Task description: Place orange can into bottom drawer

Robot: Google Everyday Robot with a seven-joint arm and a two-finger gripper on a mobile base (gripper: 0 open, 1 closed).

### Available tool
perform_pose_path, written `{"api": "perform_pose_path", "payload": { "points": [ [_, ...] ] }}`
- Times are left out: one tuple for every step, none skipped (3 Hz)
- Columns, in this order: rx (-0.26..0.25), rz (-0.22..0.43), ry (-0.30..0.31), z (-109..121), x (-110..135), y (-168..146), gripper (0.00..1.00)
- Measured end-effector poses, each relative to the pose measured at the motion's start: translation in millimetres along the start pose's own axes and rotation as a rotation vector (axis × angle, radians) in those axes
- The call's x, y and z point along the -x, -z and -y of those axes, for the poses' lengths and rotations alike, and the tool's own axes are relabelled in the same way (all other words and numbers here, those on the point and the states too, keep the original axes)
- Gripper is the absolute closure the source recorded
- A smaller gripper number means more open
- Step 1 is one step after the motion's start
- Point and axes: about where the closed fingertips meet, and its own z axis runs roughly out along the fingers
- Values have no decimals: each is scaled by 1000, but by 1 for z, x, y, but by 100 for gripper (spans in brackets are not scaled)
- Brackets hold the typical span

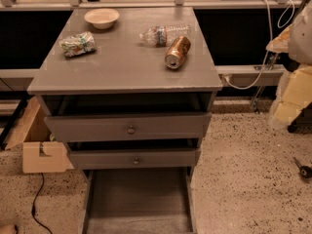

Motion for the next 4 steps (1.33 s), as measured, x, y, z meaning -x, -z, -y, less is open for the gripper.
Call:
{"api": "perform_pose_path", "payload": {
  "points": [
    [0,0,0,0,0,0,0],
    [3,18,-67,30,19,-21,0],
    [-10,55,-201,109,80,-74,0],
    [-25,68,-259,148,120,-102,0]
  ]
}}
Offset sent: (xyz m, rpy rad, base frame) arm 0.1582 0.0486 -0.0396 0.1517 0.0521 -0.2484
